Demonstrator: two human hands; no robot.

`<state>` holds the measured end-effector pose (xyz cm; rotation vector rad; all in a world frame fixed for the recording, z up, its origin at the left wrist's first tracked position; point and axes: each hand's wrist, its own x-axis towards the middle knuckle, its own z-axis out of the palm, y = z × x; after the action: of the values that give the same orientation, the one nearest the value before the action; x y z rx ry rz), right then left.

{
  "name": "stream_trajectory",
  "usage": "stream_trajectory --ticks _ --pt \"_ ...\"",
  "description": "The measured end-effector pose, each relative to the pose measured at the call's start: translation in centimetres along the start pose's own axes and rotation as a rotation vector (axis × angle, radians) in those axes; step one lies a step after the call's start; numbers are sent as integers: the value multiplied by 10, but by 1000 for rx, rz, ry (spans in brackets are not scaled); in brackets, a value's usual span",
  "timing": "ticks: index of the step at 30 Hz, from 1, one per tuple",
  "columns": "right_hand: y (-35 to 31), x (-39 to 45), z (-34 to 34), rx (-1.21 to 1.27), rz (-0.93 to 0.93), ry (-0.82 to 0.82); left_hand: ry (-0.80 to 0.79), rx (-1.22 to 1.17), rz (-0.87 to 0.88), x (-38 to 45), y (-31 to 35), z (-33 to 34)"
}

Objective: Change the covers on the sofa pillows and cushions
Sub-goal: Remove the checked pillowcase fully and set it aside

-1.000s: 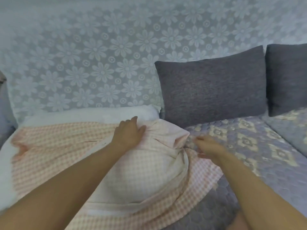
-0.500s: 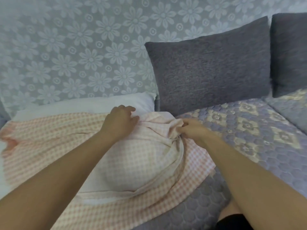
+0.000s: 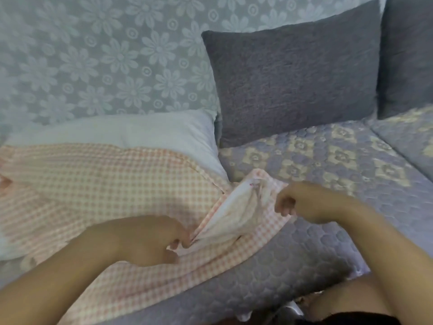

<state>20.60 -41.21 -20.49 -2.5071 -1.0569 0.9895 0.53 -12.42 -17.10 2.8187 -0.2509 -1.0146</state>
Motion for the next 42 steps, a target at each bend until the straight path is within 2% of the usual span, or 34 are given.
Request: stream_trajectory --ticks 1,3,5,6,8,11,13,15,18,20,21,23,25,26,27,28,32,34,36,38,40,42 --pt "2 6 -3 70 30 141 40 -55 6 2 2 -2" --pt "4 18 -6 70 0 392 373 -121 72 13 7 -9" --pt "2 30 -1 40 -149 483 702 -124 66 28 3 -18" --pt "-4 34 4 56 -240 472 799 -73 57 38 -3 -22" --pt "-23 41 13 83 -360 384 840 67 49 58 -16 -32" --pt "-41 50 17 -104 -427 316 740 168 59 80 -23 -52" --pt "-42 46 12 -86 -422 340 698 224 85 85 -23 -65" --pt "-35 41 6 45 -437 536 794 -27 -9 80 -32 -83" --pt "-14 33 1 97 -407 902 1162 -676 -377 57 -70 -115" --pt "2 32 5 -38 -412 914 1321 -929 -585 42 -94 -119" --pt "9 33 10 -122 -407 830 1314 -937 -654 40 -99 -117" --pt "25 33 25 -270 -350 494 1211 -859 -685 47 -98 -105" --pt "29 25 39 -314 -267 114 1059 -776 -583 55 -87 -91" --pt "28 20 42 -284 -233 -2 976 -699 -524 57 -81 -85" --pt "25 16 40 -229 -204 -31 883 -615 -477 56 -74 -79" --pt "18 13 33 -173 -162 14 808 -556 -424 53 -68 -73" --pt "-4 27 3 68 -88 497 712 -535 -169 21 -34 -55" --pt "-22 37 -4 302 -113 573 670 -613 -31 0 -14 -53" --pt "-42 42 -12 519 -233 477 601 -694 68 -17 -1 -58" --pt "-62 40 -22 613 -421 299 497 -733 107 -31 7 -63" --pt "-77 36 -30 535 -546 128 447 -727 128 -39 10 -65" --pt "-85 33 -35 423 -627 23 492 -726 138 -45 15 -69"
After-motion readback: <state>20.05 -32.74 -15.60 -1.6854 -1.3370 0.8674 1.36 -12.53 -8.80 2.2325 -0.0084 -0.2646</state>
